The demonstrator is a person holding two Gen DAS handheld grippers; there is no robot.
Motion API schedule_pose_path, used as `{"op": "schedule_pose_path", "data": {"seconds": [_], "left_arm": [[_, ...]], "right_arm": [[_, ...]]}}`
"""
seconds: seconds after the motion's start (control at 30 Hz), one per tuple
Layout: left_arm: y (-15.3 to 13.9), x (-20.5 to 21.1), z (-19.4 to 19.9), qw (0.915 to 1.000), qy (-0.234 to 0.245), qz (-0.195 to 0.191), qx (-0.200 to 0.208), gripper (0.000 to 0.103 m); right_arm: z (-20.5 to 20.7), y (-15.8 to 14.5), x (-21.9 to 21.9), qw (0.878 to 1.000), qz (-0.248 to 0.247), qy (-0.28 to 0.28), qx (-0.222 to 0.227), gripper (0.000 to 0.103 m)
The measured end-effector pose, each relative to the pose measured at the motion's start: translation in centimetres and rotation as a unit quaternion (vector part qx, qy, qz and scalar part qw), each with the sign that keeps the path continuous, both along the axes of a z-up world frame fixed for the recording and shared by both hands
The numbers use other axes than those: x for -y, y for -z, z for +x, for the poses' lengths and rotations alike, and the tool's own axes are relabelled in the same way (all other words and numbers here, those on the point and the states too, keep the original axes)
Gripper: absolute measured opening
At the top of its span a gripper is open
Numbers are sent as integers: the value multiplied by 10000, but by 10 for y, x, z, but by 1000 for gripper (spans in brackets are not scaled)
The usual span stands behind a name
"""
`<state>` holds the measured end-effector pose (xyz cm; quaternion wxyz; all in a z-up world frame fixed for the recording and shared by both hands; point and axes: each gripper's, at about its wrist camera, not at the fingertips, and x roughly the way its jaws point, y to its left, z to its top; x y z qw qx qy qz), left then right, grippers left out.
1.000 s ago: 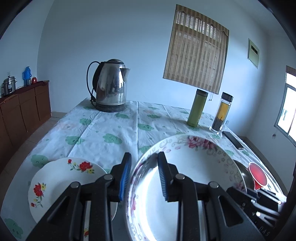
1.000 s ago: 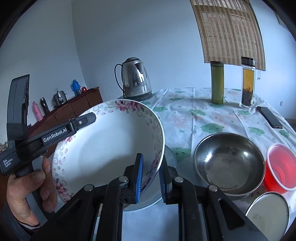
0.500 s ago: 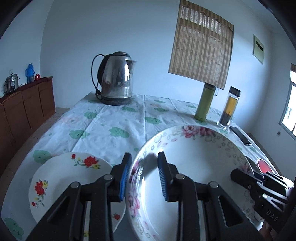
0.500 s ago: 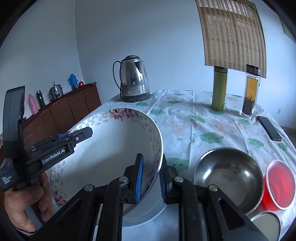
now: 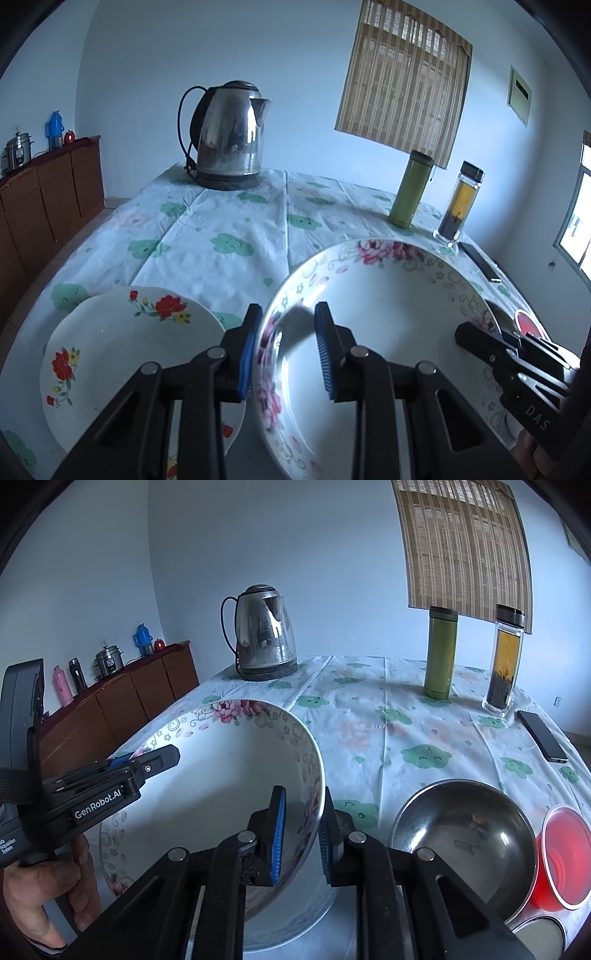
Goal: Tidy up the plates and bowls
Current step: 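Lower the pink-floral bowl onto the blue-patterned plate with the right gripper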
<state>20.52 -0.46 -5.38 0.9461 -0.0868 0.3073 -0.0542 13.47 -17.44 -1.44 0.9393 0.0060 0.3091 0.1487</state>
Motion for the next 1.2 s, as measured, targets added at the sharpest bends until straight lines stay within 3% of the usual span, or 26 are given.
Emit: {"op": "schedule_pose_path", "data": {"seconds": [1.2], "left_arm": [[23, 10, 11, 9982, 160, 196, -540, 26]], "right_arm": [[16, 25, 5, 9988, -53, 64, -486, 18]]}}
